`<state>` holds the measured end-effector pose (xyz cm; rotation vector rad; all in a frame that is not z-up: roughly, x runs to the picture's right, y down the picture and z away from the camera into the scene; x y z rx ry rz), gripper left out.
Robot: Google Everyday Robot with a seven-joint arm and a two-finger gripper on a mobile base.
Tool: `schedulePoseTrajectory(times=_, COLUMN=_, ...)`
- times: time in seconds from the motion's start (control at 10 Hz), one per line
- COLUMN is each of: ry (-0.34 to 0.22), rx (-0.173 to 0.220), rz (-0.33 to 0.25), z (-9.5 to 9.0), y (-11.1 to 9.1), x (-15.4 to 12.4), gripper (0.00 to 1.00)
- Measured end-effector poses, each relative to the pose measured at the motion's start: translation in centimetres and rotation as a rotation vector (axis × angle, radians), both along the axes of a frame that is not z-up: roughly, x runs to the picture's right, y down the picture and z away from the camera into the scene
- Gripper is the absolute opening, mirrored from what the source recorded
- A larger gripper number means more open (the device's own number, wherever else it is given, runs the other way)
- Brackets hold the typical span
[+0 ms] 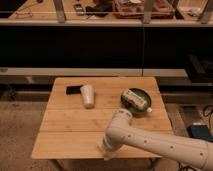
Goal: Wipe the white sponge on the table
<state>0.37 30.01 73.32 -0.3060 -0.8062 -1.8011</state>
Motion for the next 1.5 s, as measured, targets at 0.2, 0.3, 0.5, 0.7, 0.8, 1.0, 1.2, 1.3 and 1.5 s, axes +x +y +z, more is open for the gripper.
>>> schedulePoseTrajectory(times=0.2, ry=-0.039, rx=0.032, rz=0.001, z=1.6, y=-1.9, x=-3.0, gripper=0.0)
schedulePoseTrajectory(times=0.3, ry=-0.044, rx=0.041, rz=0.001, z=2.5, y=-2.7, x=-3.8, gripper=0.0)
schedulePoseTrajectory(times=0.5, ry=-0.038, rx=0.055, rz=0.006, z=5.4, y=-4.5, x=-5.2, gripper=0.0)
schedulePoseTrajectory(times=0.7, ry=0.007, rx=0.048, rz=0.054, z=9.1, y=-6.1, x=-4.4, gripper=0.0)
schedulePoseTrajectory(times=0.8, ry=0.036, rx=0.041, rz=0.106, z=11.0, y=-7.3, x=-3.3, gripper=0.0)
schedulePoseTrajectory(times=1.0, ry=0.097, rx=0.048, rz=0.17, z=13.3, y=-9.4, x=-0.5, gripper=0.0)
schedulePoseTrajectory(times=1.2, ry=0.185, rx=0.058, rz=0.218, z=15.3, y=-11.0, x=4.0, gripper=0.0)
schedulePoseTrajectory(times=1.3, ry=0.217, rx=0.058, rz=0.227, z=15.7, y=-11.2, x=5.8, gripper=0.0)
schedulePoseTrajectory(times=1.5, ry=0.298, rx=0.053, rz=0.225, z=15.6, y=-10.4, x=11.2, gripper=0.0)
